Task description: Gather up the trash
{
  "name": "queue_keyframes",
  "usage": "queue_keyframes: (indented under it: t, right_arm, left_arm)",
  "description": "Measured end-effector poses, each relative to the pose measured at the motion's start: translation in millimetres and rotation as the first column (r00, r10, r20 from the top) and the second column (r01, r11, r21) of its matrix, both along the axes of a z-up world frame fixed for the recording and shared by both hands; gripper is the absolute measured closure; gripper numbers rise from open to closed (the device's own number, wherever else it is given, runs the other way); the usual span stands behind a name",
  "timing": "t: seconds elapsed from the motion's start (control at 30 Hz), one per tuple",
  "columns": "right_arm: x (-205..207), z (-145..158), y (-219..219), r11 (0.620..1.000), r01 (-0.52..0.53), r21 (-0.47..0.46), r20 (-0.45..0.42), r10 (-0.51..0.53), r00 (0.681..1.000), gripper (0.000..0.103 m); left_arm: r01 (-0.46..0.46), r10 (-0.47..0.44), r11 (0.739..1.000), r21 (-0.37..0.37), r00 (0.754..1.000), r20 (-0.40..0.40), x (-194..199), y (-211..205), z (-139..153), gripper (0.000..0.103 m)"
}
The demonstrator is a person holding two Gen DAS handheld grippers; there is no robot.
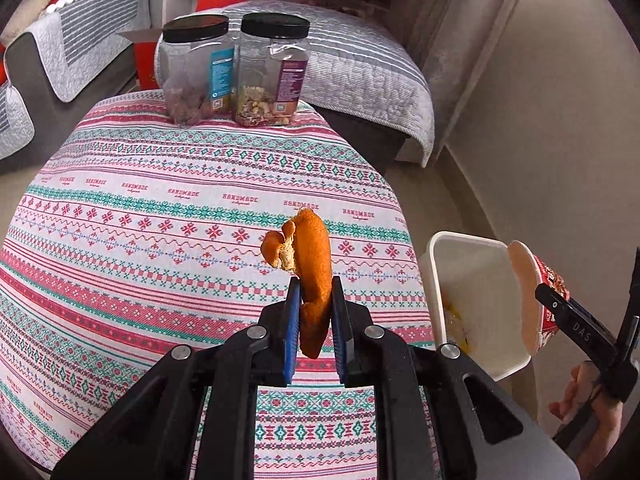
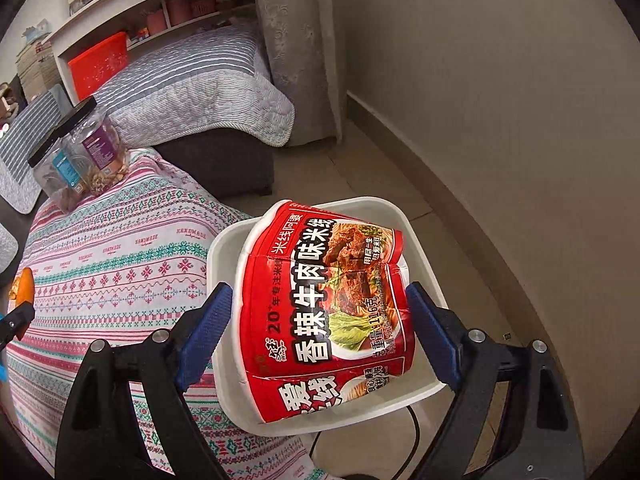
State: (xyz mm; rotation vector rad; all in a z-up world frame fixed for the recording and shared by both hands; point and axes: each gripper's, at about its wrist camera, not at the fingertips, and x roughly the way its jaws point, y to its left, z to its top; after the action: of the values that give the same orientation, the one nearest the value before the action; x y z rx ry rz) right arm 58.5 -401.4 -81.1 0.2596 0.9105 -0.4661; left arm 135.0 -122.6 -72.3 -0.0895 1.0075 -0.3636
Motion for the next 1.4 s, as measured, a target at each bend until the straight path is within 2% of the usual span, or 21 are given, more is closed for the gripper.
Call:
queue_keyframes:
  t: [0.27,0.43,0.47,0.53,0.6,0.67,0.8,0.9,0.97,1.0,1.1,1.13,1.27,1.4]
  right_arm:
    - [-27,18,-40,0.993,0.107,-0.047,0.042,-0.105,0.994,0.011]
    - [-40,27,-61,0.981,0.172,-0.094,0.065,-0.166,0.984,0.009]
    - [-43,29,-64,0.977,0.187,-0.099,0.073,-0.181,0.981,0.009]
    - [-50,35,-71,0.971,0.217,-0.100,0.092,-0.208,0.974,0.007]
    - [-55,39,-71,0.967,0.236,-0.101,0.111,-0.224,0.968,0.007]
    - [-58,45,-67,0.964,0.239,-0.114,0.139,-0.223,0.965,0.007]
    - [-59,57,-41,0.962,0.222,-0.160,0.198,-0.189,0.962,0.007]
    - [-55,68,-17,0.964,0.189,-0.184,0.257,-0.138,0.956,0.007]
    - [-50,75,-1,0.969,0.166,-0.185,0.293,-0.107,0.950,0.007]
    - [-46,78,5,0.971,0.154,-0.181,0.307,-0.093,0.947,0.007]
    - [-33,87,27,0.982,0.112,-0.153,0.333,-0.056,0.941,0.007]
    - [-30,90,34,0.984,0.099,-0.148,0.346,-0.042,0.937,0.007]
    - [-22,106,69,0.982,0.062,-0.181,0.403,0.016,0.915,0.007]
    - [-15,118,100,0.978,0.040,-0.203,0.443,0.055,0.895,0.007]
  left_arm:
    - [0.155,-0.156,0.986,-0.053,0.988,-0.007,-10,-97,-11,0.088]
    - [0.281,-0.285,0.952,-0.123,0.959,-0.011,-21,-153,-12,0.086]
    - [0.302,-0.306,0.943,-0.137,0.952,-0.009,-23,-162,-11,0.082]
    - [0.318,-0.323,0.934,-0.162,0.947,-0.001,-27,-173,-5,0.048]
    - [0.326,-0.326,0.931,-0.162,0.945,0.024,-30,-177,4,0.039]
    - [0.325,-0.319,0.938,-0.121,0.946,0.064,-33,-174,17,0.031]
    - [0.250,-0.252,0.968,0.034,0.946,0.203,-36,-150,44,0.013]
    - [0.167,-0.175,0.985,0.051,0.937,0.301,-36,-121,62,0.007]
    - [0.095,-0.108,0.994,0.054,0.927,0.359,-35,-103,74,0.007]
    - [0.052,-0.072,0.997,0.063,0.918,0.389,-36,-94,80,0.007]
    - [-0.053,0.008,0.996,0.076,0.868,0.496,-42,-67,94,0.006]
    - [-0.074,0.024,0.994,0.078,0.861,0.508,-44,-59,99,0.006]
    - [-0.123,0.085,0.991,0.046,0.866,0.492,-40,-23,114,0.006]
    - [-0.166,0.125,0.986,0.031,0.842,0.525,-47,7,128,0.006]
